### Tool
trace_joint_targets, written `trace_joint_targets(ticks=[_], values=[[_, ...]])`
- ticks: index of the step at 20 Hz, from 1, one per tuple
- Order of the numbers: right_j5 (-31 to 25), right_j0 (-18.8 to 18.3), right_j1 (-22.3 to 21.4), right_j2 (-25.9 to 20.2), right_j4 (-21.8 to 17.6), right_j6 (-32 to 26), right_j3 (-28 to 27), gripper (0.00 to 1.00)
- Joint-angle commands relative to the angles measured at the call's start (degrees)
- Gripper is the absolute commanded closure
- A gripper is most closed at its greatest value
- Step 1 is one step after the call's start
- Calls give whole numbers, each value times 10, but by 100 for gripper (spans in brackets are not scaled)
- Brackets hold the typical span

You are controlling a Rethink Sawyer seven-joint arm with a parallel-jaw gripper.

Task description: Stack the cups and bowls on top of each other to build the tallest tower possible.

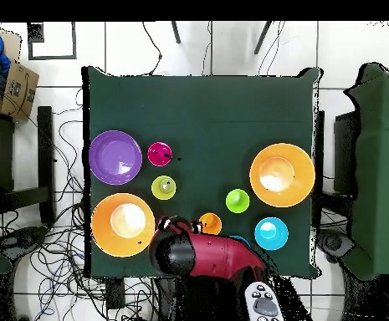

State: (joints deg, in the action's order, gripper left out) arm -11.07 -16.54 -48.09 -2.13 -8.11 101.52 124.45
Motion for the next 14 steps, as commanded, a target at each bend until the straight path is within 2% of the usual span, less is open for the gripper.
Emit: trace_joint_targets(ticks=[1, 7, 14], values=[[1, -40, 1, -77, -56, -8, -12, 0], [12, -50, 25, -77, -81, -2, -32, 0], [8, -55, 34, -83, -93, 6, -43, 0]])
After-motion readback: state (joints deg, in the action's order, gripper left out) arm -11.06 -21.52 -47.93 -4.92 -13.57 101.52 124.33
